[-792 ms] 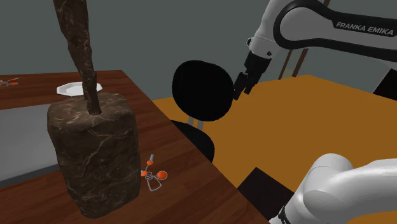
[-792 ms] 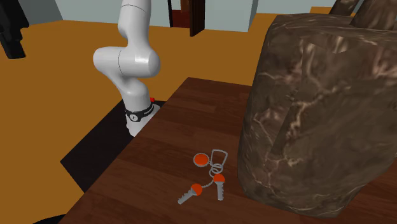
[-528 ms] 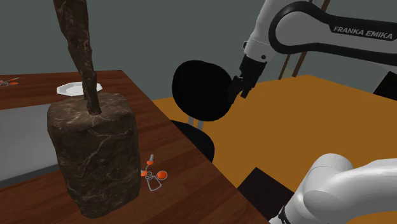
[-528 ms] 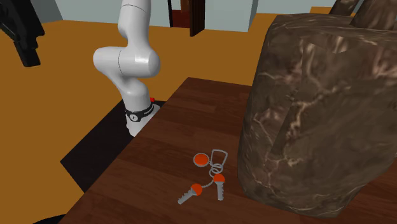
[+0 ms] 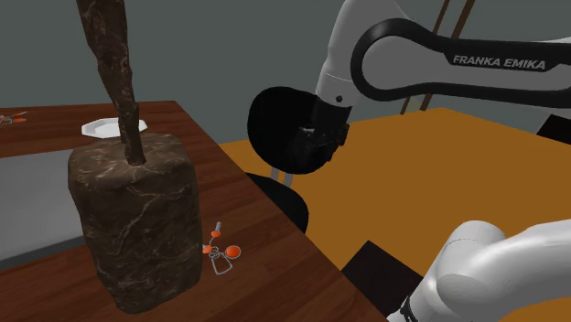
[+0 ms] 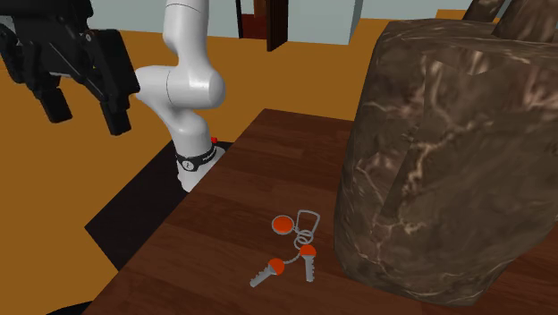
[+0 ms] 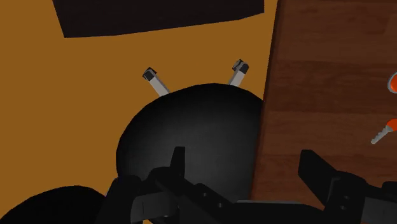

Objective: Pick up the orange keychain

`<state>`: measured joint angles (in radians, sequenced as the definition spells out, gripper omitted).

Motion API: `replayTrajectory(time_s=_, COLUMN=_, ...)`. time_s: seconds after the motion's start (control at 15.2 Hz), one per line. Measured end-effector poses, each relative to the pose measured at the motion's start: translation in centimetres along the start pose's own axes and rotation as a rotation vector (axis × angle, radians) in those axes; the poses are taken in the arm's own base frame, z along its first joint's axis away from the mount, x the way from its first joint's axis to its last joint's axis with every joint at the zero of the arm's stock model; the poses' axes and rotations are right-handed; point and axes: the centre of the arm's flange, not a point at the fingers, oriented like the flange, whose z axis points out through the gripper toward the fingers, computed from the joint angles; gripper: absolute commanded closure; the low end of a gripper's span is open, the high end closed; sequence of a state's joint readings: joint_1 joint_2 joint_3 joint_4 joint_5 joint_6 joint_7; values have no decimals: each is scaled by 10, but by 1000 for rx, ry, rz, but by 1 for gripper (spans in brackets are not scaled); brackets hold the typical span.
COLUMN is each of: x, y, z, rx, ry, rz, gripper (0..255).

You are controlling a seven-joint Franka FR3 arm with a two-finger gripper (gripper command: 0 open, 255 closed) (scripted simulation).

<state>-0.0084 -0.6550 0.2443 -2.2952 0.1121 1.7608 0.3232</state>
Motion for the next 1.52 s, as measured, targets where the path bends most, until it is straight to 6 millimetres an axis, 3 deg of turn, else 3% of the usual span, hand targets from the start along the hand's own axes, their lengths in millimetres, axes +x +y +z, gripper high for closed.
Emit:
replayTrajectory(time_s=0.26, x=-4, y=-53, z=17, rx=-6, ry=-23, rz=76, gripper=0)
replayTrajectory(time_s=0.59, x=6, y=-114, z=46, rx=-12, ry=-54, rz=171, gripper=0)
replayTrajectory(time_s=1.19, x=36, y=-223, z=87, rx=-22, ry=-106, rz=344, gripper=0)
replayTrajectory(time_s=1.32, x=39, y=-234, z=94, rx=-22, ry=-110, rz=369, gripper=0)
replayTrajectory(time_s=1.52, x=36, y=-234, z=110, rx=-22, ry=-113, rz=376, gripper=0)
